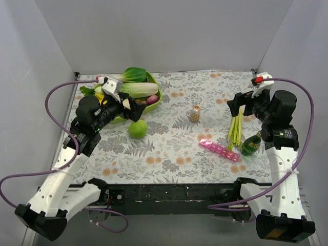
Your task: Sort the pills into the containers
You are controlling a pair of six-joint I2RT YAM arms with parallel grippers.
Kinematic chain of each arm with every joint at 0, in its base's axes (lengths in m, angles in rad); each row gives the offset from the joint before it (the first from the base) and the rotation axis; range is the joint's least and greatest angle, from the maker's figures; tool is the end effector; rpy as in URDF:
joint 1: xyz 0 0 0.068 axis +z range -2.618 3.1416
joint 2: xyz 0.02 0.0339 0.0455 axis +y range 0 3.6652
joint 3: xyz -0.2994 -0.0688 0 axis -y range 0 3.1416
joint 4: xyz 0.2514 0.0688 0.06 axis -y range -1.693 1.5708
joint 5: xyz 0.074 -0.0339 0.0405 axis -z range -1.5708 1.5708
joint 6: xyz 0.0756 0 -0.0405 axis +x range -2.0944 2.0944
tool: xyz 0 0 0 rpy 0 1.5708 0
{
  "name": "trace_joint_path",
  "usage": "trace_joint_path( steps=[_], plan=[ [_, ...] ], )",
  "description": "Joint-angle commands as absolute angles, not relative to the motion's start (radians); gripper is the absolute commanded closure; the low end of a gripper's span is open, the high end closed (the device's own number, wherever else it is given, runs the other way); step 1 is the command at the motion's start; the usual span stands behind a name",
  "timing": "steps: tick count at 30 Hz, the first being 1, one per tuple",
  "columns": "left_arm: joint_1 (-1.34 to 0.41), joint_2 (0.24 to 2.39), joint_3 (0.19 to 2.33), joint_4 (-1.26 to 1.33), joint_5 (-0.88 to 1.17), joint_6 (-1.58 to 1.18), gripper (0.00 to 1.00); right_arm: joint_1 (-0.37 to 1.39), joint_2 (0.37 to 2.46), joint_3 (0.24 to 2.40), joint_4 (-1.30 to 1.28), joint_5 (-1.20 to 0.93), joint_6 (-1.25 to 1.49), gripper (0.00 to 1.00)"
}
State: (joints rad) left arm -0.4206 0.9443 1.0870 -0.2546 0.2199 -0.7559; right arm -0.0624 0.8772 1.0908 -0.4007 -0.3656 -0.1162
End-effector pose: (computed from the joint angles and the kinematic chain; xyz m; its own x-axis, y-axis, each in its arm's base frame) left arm 0.2047 -0.1096 0.4347 -0.4832 -0.5172 -0.7064 0.3640 0.6151 -0.6994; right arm 0.2049 0.0143 0.4288 -0.1505 -0.0991 -0.9836 -0.3119 0.9489 -0.0479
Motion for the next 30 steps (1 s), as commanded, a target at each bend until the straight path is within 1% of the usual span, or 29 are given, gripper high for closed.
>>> trace_joint_path(
  steps=[1,3,4,5,6,7,8,10,11,12,13,15,20,24,25,27,30],
  plan=[
    [-0.413,0.881,0.996,-0.275,0.348,-0.773,0.02,-0.061,0.888,1.112,-0.415,-0.518,-0.251,0.02],
    [-0.413,0.847,0.968,-0.275,0.365,-0.767,0.02,-0.061,0.897,1.111,-0.469,-0.622,-0.374,0.02],
    [-0.413,0.839,0.939,-0.275,0.371,-0.767,0.02,-0.061,0.905,1.117,-0.554,-0.679,-0.508,0.02],
    [-0.413,0.827,0.927,-0.272,0.377,-0.767,0.02,-0.061,0.910,1.112,-0.567,-0.742,-0.532,0.02],
    [-0.413,0.810,0.913,-0.270,0.393,-0.769,0.02,-0.061,0.913,1.108,-0.587,-0.761,-0.552,0.02],
    [-0.414,0.802,0.890,-0.262,0.396,-0.773,0.02,-0.061,0.917,1.101,-0.616,-0.782,-0.655,0.02],
    [-0.413,0.793,0.876,-0.256,0.403,-0.778,0.02,-0.060,0.922,1.094,-0.676,-0.832,-0.696,0.02],
    [-0.414,0.772,0.836,-0.236,0.437,-0.790,0.02,-0.048,0.936,1.063,-0.713,-0.835,-0.753,0.02],
    [-0.414,0.764,0.824,-0.229,0.452,-0.795,0.02,-0.013,0.939,1.054,-0.762,-0.812,-0.820,0.02],
    [-0.414,0.752,0.812,-0.221,0.465,-0.798,0.02,-0.002,0.943,1.036,-0.770,-0.777,-0.842,0.03],
    [-0.414,0.747,0.798,-0.212,0.492,-0.796,0.02,0.039,0.945,1.016,-0.769,-0.696,-0.853,0.04],
    [-0.414,0.736,0.767,-0.209,0.506,-0.792,0.02,0.100,0.943,0.951,-0.762,-0.631,-0.885,0.04],
    [-0.414,0.712,0.724,-0.204,0.528,-0.784,0.02,0.208,0.956,0.848,-0.732,-0.445,-0.910,0.08],
    [-0.414,0.706,0.704,-0.201,0.538,-0.805,0.02,0.308,0.983,0.723,-0.677,-0.272,-0.861,0.10],
    [-0.413,0.704,0.700,-0.195,0.541,-0.808,0.02,0.320,0.988,0.701,-0.632,-0.217,-0.853,0.10],
    [-0.413,0.693,0.690,-0.186,0.552,-0.822,0.02,0.339,0.992,0.643,-0.586,-0.181,-0.836,0.10],
    [-0.414,0.678,0.678,-0.175,0.563,-0.827,0.02,0.341,1.025,0.611,-0.548,-0.138,-0.822,0.09]
  ],
)
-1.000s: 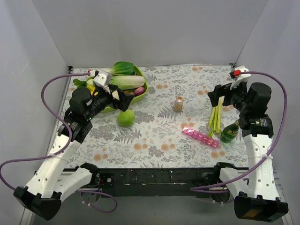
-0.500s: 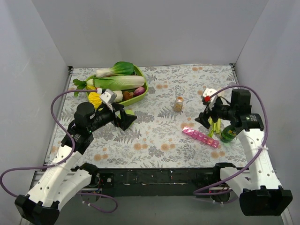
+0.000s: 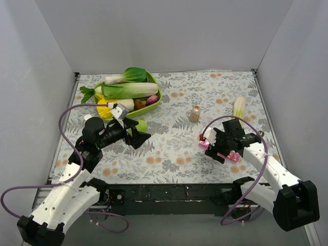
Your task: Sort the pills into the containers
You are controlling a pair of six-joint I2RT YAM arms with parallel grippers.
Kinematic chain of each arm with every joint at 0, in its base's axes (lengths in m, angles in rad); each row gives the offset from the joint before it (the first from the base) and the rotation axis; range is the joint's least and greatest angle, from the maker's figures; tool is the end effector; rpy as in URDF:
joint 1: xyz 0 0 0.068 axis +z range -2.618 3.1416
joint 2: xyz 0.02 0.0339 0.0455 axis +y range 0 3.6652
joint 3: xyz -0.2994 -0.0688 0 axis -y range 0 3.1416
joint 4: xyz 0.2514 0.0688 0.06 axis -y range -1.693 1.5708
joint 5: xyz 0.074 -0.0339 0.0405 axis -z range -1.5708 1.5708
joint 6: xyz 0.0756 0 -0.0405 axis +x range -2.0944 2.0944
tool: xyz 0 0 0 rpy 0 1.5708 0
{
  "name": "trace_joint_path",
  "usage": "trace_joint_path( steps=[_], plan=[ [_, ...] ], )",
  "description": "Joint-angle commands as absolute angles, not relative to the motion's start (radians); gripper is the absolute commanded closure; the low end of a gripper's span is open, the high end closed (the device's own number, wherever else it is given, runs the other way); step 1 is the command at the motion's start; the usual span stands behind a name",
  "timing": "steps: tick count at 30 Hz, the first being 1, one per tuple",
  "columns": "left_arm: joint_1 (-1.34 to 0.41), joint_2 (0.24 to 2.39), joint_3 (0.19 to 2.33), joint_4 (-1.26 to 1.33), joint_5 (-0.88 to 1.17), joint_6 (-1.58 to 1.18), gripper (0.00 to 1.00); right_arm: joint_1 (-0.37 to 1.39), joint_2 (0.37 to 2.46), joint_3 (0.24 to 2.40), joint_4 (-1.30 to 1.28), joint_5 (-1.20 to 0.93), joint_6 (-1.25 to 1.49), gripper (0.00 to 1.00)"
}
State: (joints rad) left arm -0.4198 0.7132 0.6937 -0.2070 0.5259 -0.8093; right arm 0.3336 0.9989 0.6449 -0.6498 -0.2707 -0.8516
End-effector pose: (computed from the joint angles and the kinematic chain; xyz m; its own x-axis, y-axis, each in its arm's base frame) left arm 0.1507 -0.1088 0.3332 -0.7200 -0.3642 -0.5908 0.4030 0.4736 -0.7831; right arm 0.1762 0.0824 0.2105 -0.1856 -0.8316 -0.5235 -0.8969 0.3610 -0.2555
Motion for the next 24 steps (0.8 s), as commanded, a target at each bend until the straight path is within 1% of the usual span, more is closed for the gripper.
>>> trace_joint_path(
  steps=[1,6,10,11,14,15,17,18,20,21,24],
  plan=[
    [-0.413,0.675,0.675,-0.173,0.563,-0.827,0.02,0.341,1.046,0.597,-0.542,-0.118,-0.813,0.09],
    [-0.414,0.663,0.663,-0.172,0.568,-0.822,0.02,0.341,1.078,0.557,-0.480,-0.055,-0.808,0.09],
    [-0.413,0.661,0.653,-0.169,0.580,-0.825,0.02,0.339,1.121,0.538,-0.453,-0.046,-0.811,0.11],
    [-0.413,0.663,0.650,-0.170,0.583,-0.825,0.02,0.339,1.127,0.532,-0.446,-0.048,-0.811,0.12],
    [-0.414,0.660,0.646,-0.166,0.591,-0.825,0.02,0.339,1.160,0.532,-0.440,-0.080,-0.808,0.20],
    [-0.414,0.658,0.638,-0.161,0.597,-0.824,0.02,0.339,1.176,0.538,-0.449,-0.096,-0.807,0.26],
    [-0.414,0.652,0.629,-0.153,0.621,-0.818,0.02,0.339,1.192,0.548,-0.462,-0.144,-0.807,0.33],
    [-0.413,0.650,0.614,-0.138,0.632,-0.815,0.02,0.339,1.207,0.560,-0.472,-0.161,-0.805,0.44],
    [-0.414,0.644,0.600,-0.121,0.666,-0.810,0.02,0.341,1.223,0.577,-0.498,-0.218,-0.810,0.56],
    [-0.413,0.646,0.588,-0.108,0.679,-0.804,0.02,0.342,1.235,0.597,-0.506,-0.238,-0.811,0.67],
    [-0.414,0.650,0.569,-0.072,0.736,-0.798,0.02,0.382,1.247,0.624,-0.523,-0.305,-0.834,0.76]
  ],
)
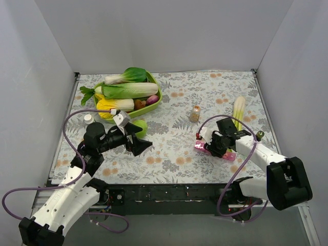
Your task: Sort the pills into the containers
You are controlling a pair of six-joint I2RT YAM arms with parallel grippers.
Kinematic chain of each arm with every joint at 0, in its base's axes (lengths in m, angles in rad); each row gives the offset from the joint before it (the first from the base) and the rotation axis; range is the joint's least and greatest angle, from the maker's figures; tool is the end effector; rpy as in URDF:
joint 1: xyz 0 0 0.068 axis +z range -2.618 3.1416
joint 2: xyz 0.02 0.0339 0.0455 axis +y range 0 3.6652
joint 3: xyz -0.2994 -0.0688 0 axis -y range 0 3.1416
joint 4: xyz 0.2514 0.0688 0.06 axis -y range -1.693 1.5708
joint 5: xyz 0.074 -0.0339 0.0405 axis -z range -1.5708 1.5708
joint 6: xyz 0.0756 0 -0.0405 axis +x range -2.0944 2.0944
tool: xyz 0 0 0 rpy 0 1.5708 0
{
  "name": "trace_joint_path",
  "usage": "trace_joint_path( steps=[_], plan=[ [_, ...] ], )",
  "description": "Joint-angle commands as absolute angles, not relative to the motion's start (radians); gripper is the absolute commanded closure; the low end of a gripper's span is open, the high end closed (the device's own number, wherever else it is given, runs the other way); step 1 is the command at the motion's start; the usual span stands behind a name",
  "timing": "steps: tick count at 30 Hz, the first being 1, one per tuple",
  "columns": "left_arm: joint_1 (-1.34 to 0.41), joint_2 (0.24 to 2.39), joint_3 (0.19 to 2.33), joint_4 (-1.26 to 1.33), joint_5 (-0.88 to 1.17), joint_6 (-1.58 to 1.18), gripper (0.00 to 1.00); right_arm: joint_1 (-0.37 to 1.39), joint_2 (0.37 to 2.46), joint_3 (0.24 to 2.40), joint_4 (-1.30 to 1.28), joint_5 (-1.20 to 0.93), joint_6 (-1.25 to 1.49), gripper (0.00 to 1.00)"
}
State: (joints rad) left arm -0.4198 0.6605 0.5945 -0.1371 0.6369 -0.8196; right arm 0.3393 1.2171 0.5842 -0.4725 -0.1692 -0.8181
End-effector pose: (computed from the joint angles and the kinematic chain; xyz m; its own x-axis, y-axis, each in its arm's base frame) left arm 0.1373 -0.1105 0.3133 -0.7540 -0.3069 -0.5808 0.4521 0.3991 -0.7977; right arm 0.2043 0.0856 0.1613 -0.2846 -0.8634 -0.4166 -0.8880 0.4012 -0.2247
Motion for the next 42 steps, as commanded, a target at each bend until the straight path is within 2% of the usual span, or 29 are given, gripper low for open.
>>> trace_joint_path(
  steps=[1,5,10,14,17,18,20,21,22,30,33,34,38,42],
  plan=[
    [-0.413,0.652,0.546,-0.055,0.758,-0.798,0.02,0.423,1.250,0.640,-0.522,-0.330,-0.845,0.76],
    [-0.413,0.669,0.483,0.054,0.804,-0.850,0.02,0.576,1.279,0.695,-0.479,-0.368,-0.880,0.77],
    [-0.414,0.751,0.446,0.112,0.668,-1.079,0.02,0.770,1.414,0.776,-0.417,-0.341,-0.916,0.75],
    [-0.414,0.804,0.390,0.137,0.643,-1.251,0.09,0.847,1.515,0.842,-0.405,-0.308,-0.928,0.71],
    [-0.414,0.784,0.382,0.106,0.638,-1.246,0.11,0.862,1.543,0.862,-0.428,-0.331,-0.922,0.59],
    [-0.413,0.769,0.385,0.083,0.637,-1.226,0.10,0.862,1.534,0.870,-0.433,-0.343,-0.917,0.47],
    [-0.414,0.718,0.387,0.071,0.635,-1.184,0.10,0.861,1.514,0.870,-0.445,-0.376,-0.916,0.32],
    [-0.413,0.704,0.388,0.068,0.641,-1.133,0.09,0.861,1.488,0.871,-0.449,-0.386,-0.914,0.18],
    [-0.414,0.695,0.394,0.067,0.650,-1.108,0.08,0.848,1.474,0.876,-0.466,-0.414,-0.914,0.13],
    [-0.459,0.738,0.428,0.037,0.781,-0.744,0.08,0.669,1.340,0.902,-0.528,-0.672,-0.994,0.10],
    [-0.563,0.785,0.437,0.018,0.720,-0.579,0.08,0.594,1.249,0.796,-0.433,-0.833,-1.069,0.10],
    [-0.598,0.823,0.442,0.014,0.642,-0.543,0.08,0.589,1.238,0.773,-0.416,-0.863,-1.074,0.10],
    [-0.751,0.970,0.471,0.021,0.510,-0.376,0.09,0.589,1.258,0.695,-0.411,-0.859,-1.221,0.13],
    [-0.828,1.117,0.479,0.070,0.417,-0.292,0.12,0.600,1.293,0.658,-0.321,-0.802,-1.224,0.13]
  ],
)
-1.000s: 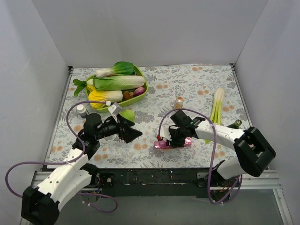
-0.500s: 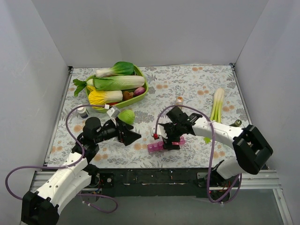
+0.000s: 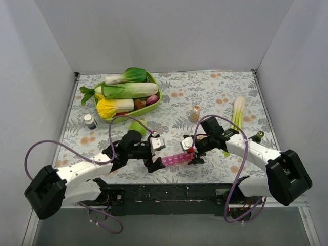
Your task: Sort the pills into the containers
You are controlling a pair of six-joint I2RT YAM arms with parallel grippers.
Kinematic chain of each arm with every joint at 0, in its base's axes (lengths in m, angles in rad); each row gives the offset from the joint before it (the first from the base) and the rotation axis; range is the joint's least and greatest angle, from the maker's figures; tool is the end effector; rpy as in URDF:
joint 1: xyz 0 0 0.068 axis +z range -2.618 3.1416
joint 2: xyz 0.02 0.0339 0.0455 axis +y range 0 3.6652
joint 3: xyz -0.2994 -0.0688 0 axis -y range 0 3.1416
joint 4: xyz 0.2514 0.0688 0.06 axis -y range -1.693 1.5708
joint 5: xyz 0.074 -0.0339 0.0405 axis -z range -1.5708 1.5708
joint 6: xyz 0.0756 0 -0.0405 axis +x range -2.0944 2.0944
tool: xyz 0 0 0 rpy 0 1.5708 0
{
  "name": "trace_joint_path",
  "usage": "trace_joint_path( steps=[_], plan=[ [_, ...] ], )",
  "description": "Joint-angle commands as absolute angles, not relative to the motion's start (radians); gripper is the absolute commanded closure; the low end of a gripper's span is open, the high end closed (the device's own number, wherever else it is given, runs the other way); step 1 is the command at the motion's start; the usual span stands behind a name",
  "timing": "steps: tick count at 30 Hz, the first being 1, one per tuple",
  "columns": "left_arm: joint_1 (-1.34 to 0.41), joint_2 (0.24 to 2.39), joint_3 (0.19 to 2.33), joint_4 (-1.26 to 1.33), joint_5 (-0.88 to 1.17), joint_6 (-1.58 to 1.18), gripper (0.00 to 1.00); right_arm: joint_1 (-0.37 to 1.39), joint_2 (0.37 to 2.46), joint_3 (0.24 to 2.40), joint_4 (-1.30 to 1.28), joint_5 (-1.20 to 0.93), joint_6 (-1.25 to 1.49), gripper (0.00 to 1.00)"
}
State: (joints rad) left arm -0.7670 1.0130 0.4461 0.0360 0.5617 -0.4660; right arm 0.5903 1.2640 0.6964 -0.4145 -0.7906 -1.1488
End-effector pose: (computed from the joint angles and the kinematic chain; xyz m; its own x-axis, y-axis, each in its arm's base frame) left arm 0.1339 -0.1850 0.2133 -0.7382 0.1833 -0.6492 0.6564 0.4175 -0.6284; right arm 0.1732 0.1807 0.2086 0.3733 -0.5223 -0.7667 -0.9250 -0.2729 -0.2644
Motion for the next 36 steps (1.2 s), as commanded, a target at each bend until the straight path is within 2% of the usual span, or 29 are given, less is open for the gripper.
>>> trace_joint_path(
  steps=[1,9,16,23,25,28,30,32,36],
  plan=[
    [-0.839,1.135,0.480,0.081,0.405,-0.282,0.12,0.609,1.296,0.649,-0.274,-0.778,-1.209,0.13],
    [-0.925,1.317,0.491,0.181,0.335,-0.235,0.13,0.676,1.327,0.583,-0.147,-0.664,-1.175,0.15],
    [-0.963,1.382,0.483,0.236,0.281,-0.233,0.18,0.703,1.348,0.565,-0.106,-0.615,-1.144,0.19],
    [-0.982,1.446,0.499,0.248,0.252,-0.253,0.31,0.715,1.379,0.594,-0.115,-0.594,-1.104,0.34],
    [-0.985,1.445,0.499,0.250,0.250,-0.258,0.40,0.719,1.387,0.604,-0.132,-0.591,-1.098,0.36],
    [-0.986,1.433,0.491,0.256,0.250,-0.270,0.48,0.721,1.391,0.614,-0.133,-0.591,-1.063,0.35],
    [-0.986,1.422,0.486,0.262,0.244,-0.281,0.48,0.721,1.393,0.621,-0.141,-0.600,-1.045,0.34],
    [-0.986,1.414,0.477,0.273,0.247,-0.290,0.53,0.719,1.391,0.624,-0.143,-0.603,-1.025,0.32],
    [-0.986,1.396,0.465,0.288,0.258,-0.307,0.67,0.715,1.385,0.624,-0.143,-0.612,-1.008,0.31]
  ],
)
